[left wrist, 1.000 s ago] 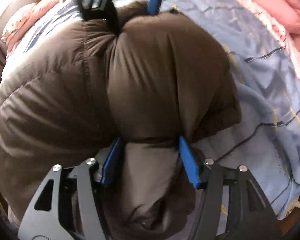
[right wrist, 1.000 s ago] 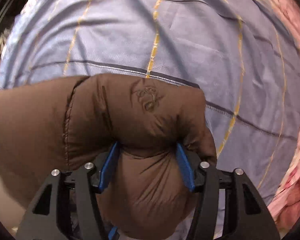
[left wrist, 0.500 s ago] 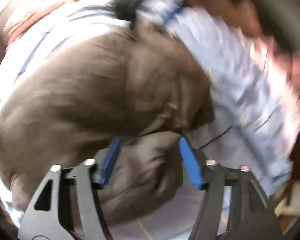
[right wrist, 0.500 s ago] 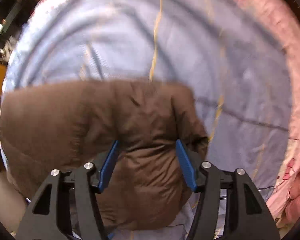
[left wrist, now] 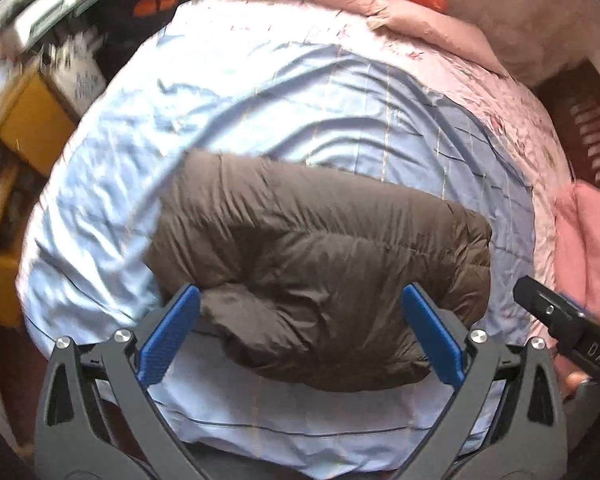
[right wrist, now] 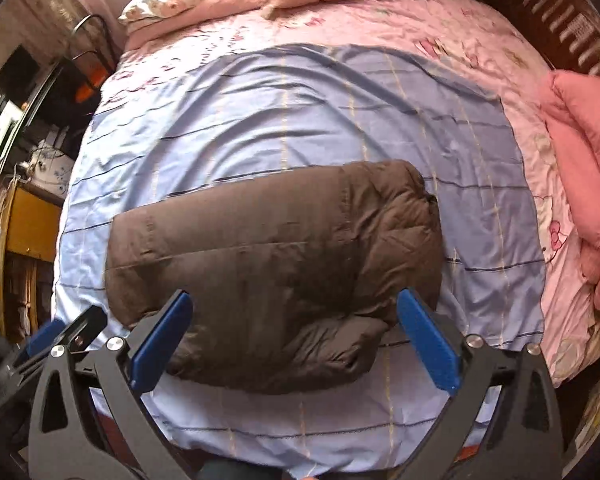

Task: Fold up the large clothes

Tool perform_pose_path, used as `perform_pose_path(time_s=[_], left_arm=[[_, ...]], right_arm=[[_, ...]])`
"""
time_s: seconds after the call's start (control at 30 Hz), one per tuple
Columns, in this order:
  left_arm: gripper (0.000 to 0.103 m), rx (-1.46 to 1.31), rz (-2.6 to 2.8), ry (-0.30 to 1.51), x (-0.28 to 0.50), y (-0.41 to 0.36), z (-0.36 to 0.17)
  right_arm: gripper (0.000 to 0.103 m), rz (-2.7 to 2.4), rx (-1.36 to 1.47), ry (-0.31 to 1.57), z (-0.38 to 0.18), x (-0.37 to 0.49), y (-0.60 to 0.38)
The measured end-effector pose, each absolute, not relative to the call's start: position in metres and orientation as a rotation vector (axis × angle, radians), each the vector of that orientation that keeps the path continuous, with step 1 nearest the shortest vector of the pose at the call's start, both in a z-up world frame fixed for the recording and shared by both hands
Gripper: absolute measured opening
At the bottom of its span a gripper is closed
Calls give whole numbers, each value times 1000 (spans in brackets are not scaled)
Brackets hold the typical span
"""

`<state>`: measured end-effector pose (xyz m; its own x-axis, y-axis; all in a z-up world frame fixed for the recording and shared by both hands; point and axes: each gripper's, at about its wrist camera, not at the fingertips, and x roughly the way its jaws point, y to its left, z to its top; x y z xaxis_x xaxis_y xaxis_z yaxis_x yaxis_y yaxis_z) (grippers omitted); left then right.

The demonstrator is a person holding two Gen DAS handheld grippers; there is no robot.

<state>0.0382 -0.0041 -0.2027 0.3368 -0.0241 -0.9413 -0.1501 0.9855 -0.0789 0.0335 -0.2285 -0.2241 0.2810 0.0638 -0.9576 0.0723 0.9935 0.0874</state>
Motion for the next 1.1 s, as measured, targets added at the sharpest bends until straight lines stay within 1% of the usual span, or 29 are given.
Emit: perform_pose_path(time_s=[0.1, 0.23, 0.43, 0.63, 1.1], left_arm=[[101, -79, 54, 1198, 32, -9, -168], [101, -59, -2, 1173, 21, -15, -113], [101, 16, -44, 1102, 2, -24, -62], [101, -11, -67, 1091, -5, -24, -48], [101, -22, -32, 1072, -11, -19, -36]], right_arm=[[102, -72, 16, 1264, -193, 30, -215], [102, -132, -45, 1245, -164, 21, -211], [102, -130, 14, 1216, -134, 11, -213], [102, -124, 80, 1245, -128, 1, -216], [102, -132, 49, 1215, -119, -16, -210]])
